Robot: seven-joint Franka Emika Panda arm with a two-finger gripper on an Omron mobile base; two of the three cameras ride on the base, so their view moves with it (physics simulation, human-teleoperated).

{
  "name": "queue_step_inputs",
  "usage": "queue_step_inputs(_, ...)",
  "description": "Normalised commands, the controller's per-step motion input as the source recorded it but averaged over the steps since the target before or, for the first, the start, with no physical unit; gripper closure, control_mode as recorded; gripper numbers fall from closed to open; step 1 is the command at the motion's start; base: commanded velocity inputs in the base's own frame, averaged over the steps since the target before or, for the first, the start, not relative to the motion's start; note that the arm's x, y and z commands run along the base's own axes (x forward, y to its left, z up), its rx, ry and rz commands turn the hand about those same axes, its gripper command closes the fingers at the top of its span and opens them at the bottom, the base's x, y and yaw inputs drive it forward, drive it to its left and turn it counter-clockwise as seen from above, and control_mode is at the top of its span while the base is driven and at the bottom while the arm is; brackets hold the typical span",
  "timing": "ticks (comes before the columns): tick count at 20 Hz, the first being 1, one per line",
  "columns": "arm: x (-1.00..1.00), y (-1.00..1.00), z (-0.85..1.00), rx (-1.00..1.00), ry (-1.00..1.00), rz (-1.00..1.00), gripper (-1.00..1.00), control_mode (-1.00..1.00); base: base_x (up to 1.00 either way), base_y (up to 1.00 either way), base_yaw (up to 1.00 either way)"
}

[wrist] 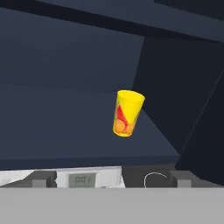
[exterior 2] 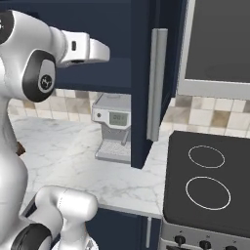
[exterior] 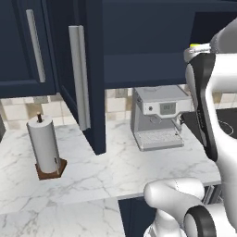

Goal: Open the cabinet directly in front. Then move the liquor and the cup to the dining counter with the jar on it.

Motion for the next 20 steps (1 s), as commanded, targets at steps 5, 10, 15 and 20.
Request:
queue_step_inputs(5, 0.25, -0.02, 0.0, 0.0, 0.06, 0.0, -1.0, -1.0, 0.0, 0.0, 0.0)
queue_step_inputs(10, 0.33, -0.18, 0.13, 0.04, 0.05, 0.0, -1.0, -1.0, 0.0, 0.0, 0.0)
queue_step_inputs(15, 0.26, -0.25, 0.23, 0.07, 0.01, 0.0, -1.0, -1.0, 0.0, 0.0, 0.0)
queue_step_inputs(20, 0.42, -0.12, 0.01, 0.0, 0.0, 0.02, -1.0, -1.0, 0.0, 0.0, 0.0)
